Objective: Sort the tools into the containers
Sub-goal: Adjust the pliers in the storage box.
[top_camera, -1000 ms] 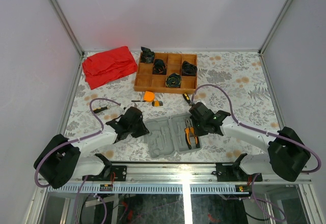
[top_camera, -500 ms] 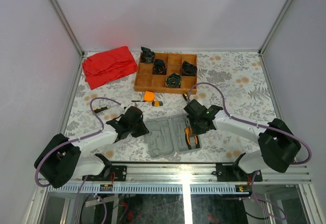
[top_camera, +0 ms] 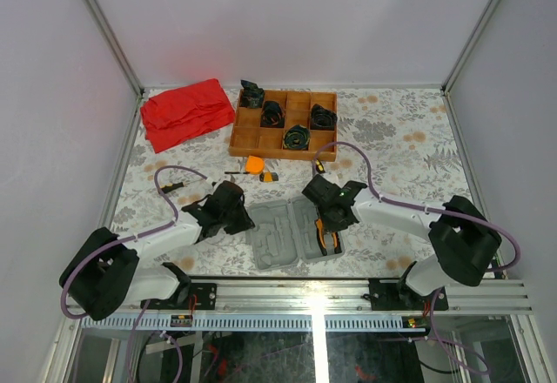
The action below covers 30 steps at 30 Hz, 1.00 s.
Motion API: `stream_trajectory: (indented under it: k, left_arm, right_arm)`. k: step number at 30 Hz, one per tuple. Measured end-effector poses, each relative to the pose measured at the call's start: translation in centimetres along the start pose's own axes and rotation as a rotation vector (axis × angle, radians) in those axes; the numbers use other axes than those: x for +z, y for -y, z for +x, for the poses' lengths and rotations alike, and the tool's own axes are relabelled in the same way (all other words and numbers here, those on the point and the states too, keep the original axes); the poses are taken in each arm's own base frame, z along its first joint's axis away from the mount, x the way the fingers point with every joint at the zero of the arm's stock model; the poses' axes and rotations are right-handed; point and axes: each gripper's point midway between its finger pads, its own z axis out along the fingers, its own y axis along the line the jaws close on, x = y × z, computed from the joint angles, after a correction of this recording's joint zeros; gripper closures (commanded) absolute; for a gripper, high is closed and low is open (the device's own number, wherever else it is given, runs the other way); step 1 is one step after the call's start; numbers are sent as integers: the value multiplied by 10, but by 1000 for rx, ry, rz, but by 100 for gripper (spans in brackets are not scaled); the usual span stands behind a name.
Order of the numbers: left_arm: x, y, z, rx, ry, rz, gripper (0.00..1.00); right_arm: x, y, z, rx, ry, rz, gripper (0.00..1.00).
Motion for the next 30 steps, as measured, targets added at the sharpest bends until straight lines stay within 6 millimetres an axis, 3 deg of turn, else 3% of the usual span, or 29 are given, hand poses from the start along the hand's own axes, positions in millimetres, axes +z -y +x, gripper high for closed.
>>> stream_trajectory:
  k: [2, 6, 9, 13, 17, 19, 22, 26, 30]
  left_arm:
    - [0, 0, 0, 3, -2, -1, 93]
    - [0, 0, 0, 16, -1, -2, 82]
    - [-1, 0, -1, 22, 1, 1, 80]
    - [-2, 1, -2, 25, 5, 7, 81]
    - [-2, 2, -2, 24, 5, 7, 81]
    - [-2, 2, -2, 24, 5, 8, 81]
    - [-2, 2, -2, 24, 5, 8, 81]
    - [-2, 2, -2, 24, 5, 7, 82]
    - [-2, 2, -2, 24, 5, 8, 83]
  right_arm:
    - [0, 0, 0, -7, 1, 15, 88]
    - [-7, -2, -6, 0, 61, 17, 73]
    - [-14, -3, -3, 7, 99, -16, 65]
    - [-43, -9, -22, 32, 223, -102, 59]
    - [-75, -18, -51, 64, 365, -194, 65]
    - [-78, -21, -57, 66, 371, -203, 68]
    - [-65, -30, -59, 54, 324, -197, 72]
    - [-38, -37, -42, 24, 213, -183, 74]
    - [-25, -41, -31, 10, 146, -184, 76]
